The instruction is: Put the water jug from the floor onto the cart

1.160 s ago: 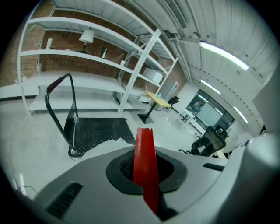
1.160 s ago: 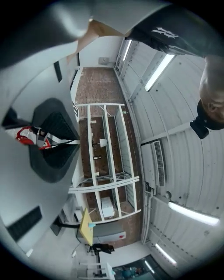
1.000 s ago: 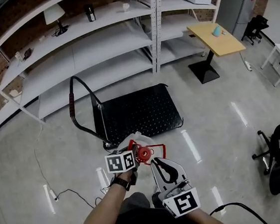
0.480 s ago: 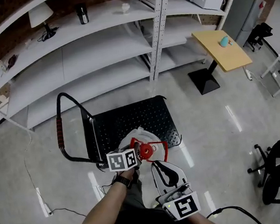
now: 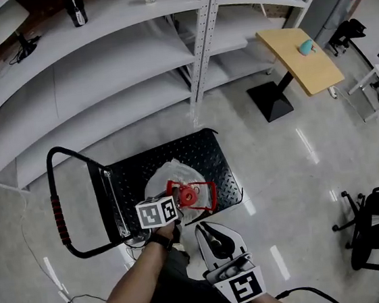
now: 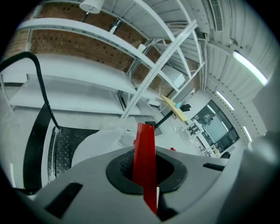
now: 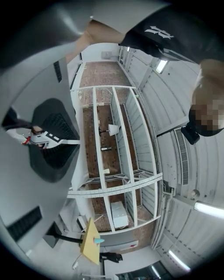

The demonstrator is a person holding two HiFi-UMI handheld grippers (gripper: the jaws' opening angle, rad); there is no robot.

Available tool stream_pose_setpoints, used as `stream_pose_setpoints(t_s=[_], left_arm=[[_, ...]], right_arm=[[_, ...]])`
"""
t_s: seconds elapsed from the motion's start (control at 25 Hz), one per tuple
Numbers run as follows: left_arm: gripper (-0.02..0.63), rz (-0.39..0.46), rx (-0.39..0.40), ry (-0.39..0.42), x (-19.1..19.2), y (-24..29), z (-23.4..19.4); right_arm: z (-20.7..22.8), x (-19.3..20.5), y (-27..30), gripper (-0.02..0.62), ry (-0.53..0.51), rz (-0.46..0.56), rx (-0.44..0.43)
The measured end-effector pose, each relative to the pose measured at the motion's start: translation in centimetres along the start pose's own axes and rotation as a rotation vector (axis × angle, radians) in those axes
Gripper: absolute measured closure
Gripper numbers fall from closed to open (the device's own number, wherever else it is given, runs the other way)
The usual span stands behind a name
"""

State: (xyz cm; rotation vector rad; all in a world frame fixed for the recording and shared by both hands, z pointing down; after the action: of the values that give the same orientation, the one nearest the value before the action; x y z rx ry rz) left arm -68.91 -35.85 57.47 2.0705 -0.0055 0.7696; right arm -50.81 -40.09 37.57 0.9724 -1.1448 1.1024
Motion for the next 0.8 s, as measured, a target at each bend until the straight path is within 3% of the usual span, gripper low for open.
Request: stream_pose_setpoints(t_s=[0.24, 0.48, 0.8], left_arm=[[0.595, -0.001, -0.036, -0.095, -2.3, 7.9, -4.9], [0.595, 0.008, -0.068, -0.154, -2.4, 12.5, -9.1], [0.595, 0.083, -0.073, -0.127, -5.0, 15.1, -11.7]], right_arm=[[4.9, 5.4, 4.3, 0.571, 0.036, -0.032, -0.016], [7.5, 9.6, 7.5, 0.571, 0.068, -0.046, -0.045], [7.9, 12.0, 10.2, 0.571, 0.088, -0.064, -0.09]])
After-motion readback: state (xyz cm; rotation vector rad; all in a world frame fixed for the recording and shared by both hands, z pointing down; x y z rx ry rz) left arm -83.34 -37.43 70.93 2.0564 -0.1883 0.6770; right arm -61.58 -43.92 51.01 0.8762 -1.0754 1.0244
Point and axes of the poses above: the fingertips, and each gripper's own axes: y forward along the fingers, z to its right, x out of its underside, the point moved 8 cm from there along -y, backward along the fingers, and after that the axes turned 11 degrees about -x, right-handed, at the moved point
